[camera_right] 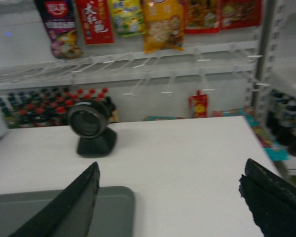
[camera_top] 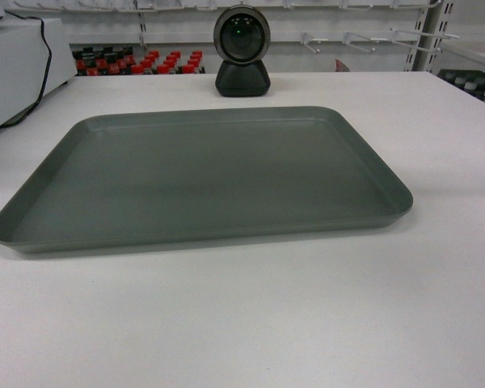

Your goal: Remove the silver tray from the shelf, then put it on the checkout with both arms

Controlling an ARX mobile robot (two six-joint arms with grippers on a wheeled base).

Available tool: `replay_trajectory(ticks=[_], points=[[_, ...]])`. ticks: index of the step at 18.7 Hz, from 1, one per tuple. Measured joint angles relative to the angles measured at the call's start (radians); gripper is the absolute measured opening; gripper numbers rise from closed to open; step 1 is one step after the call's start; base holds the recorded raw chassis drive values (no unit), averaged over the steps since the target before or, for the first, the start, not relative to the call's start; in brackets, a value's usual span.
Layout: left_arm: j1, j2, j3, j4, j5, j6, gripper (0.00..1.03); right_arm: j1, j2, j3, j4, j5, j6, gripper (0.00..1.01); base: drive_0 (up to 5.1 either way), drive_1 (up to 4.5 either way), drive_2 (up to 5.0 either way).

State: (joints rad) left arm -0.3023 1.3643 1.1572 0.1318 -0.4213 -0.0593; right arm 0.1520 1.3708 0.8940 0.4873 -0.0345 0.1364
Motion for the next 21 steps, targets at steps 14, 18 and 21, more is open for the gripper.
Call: replay_trajectory(ticks=[14,18,21], points=[[0.174,-0.433,-0.767,0.416,0.290,0.044,0.02,-0.079,-0.413,-0.586,0.162,0.113,-0.133,0.02,0.0,0.00,0.0],[0.217,-0.549,-0.918,0.433,0.332,0.045,0.02,-0.159,-0.537,-0.708,0.154,0.042,-0.134,0.02,0.0,0.00,0.0],[0.306,-0.635,-0.983,0.423,0.406,0.045,0.02,-0.157,-0.624,-0.761,0.126,0.037,-0.134,0.02,0.0,0.00,0.0]])
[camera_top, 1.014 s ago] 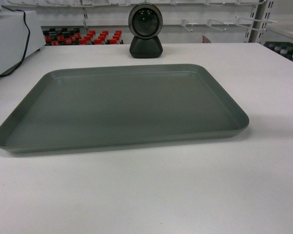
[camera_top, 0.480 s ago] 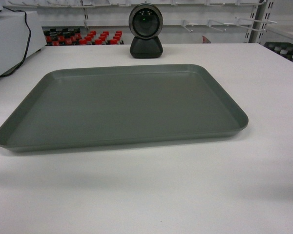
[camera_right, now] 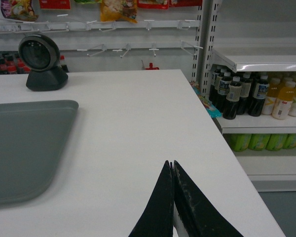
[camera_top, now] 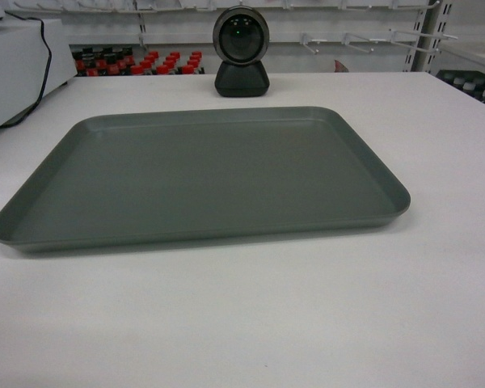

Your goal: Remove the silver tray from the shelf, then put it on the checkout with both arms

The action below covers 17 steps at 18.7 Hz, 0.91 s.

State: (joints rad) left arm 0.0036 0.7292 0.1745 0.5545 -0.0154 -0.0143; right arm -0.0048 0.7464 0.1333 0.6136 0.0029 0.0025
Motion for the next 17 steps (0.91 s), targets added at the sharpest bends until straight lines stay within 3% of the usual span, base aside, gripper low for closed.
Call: replay_trajectory(ticks=[8,10,17], points=[[-0.006,-0.222,-0.114,-0.114,0.016,0.000,0.02,0.000,-0.240,-0.088,-0.155,0.000,0.000,0.02,0.0,0.00,0.0],[-0.006,-0.275,-0.127,-0.153,0.016,0.000,0.02,0.000,-0.269,-0.121,-0.146,0.000,0.000,0.02,0.0,0.00,0.0],[-0.006,-0.422,-0.166,-0.244,0.016,0.000,0.02,0.000,-0.446,-0.121,-0.309,0.000,0.000,0.02,0.0,0.00,0.0]])
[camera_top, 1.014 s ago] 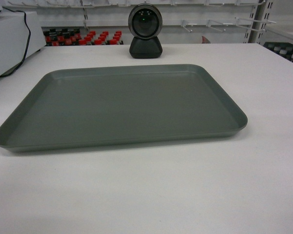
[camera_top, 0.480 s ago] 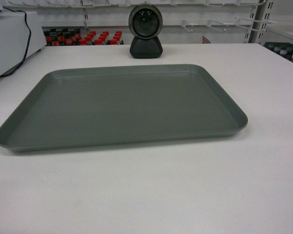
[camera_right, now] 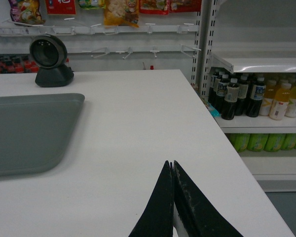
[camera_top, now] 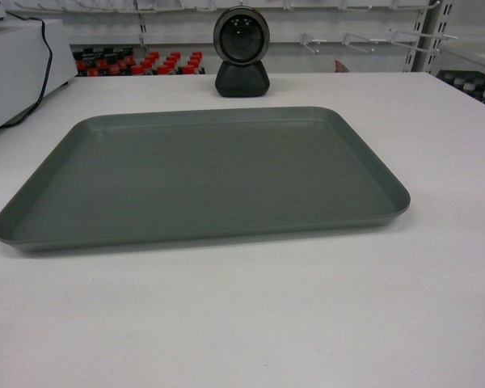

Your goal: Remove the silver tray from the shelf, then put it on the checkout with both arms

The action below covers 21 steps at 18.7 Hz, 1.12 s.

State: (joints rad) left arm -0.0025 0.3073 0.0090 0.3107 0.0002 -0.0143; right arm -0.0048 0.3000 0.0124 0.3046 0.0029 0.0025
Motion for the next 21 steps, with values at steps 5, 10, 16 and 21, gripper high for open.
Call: replay_trajectory(ticks=[5,10,16,21], points=[[0.000,-0.093,0.000,-0.095,0.000,0.000,0.02,0.000,-0.093,0.000,-0.095,0.000,0.000,0.02,0.0,0.00,0.0],[0.000,-0.247,0.000,-0.306,0.001,0.000,0.02,0.000,-0.269,0.001,-0.315,-0.001,0.000,0.02,0.0,0.00,0.0],[0.000,-0.297,0.000,-0.314,-0.001,0.000,0.02,0.000,-0.296,0.000,-0.309,-0.003,0.000,0.02,0.0,0.00,0.0],[0.000,-0.297,0.000,-0.314,0.000,0.000,0.45,0.000,-0.296,0.000,-0.309,-0.003,-0.001,0.52,0.0,0.00,0.0]])
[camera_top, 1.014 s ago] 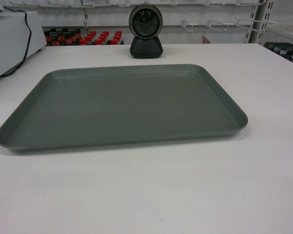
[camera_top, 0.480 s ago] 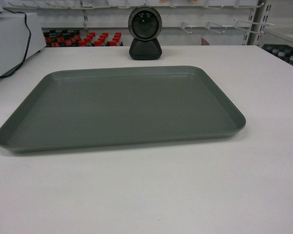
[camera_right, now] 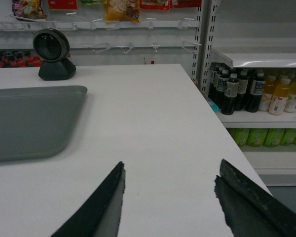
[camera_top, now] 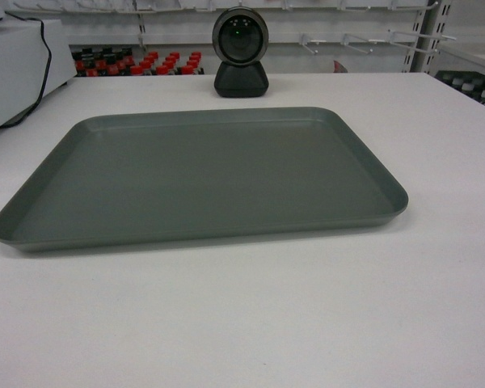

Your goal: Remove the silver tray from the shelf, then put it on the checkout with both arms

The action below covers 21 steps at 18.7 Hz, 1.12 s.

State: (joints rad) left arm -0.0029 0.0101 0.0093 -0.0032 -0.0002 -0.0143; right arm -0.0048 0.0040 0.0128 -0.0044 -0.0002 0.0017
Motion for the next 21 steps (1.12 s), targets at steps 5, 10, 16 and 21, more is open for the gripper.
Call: replay_trajectory(ticks=[5,10,16,21], points=[[0.000,0.000,0.000,0.000,0.000,0.000,0.96,0.000,0.000,0.000,0.000,0.000,0.001,1.00,0.0,0.00,0.0],[0.000,0.000,0.000,0.000,0.000,0.001,0.98,0.000,0.000,0.000,0.000,0.000,0.000,0.98,0.0,0.00,0.0],[0.000,0.000,0.000,0.000,0.000,0.001,0.98,0.000,0.000,0.000,0.000,0.000,0.000,0.98,0.0,-1.24,1.3],[0.000,0.000,0.000,0.001,0.000,0.001,0.98,0.000,0.000,0.000,0.003,0.000,0.000,0.98,0.1,-4.15,4.4]])
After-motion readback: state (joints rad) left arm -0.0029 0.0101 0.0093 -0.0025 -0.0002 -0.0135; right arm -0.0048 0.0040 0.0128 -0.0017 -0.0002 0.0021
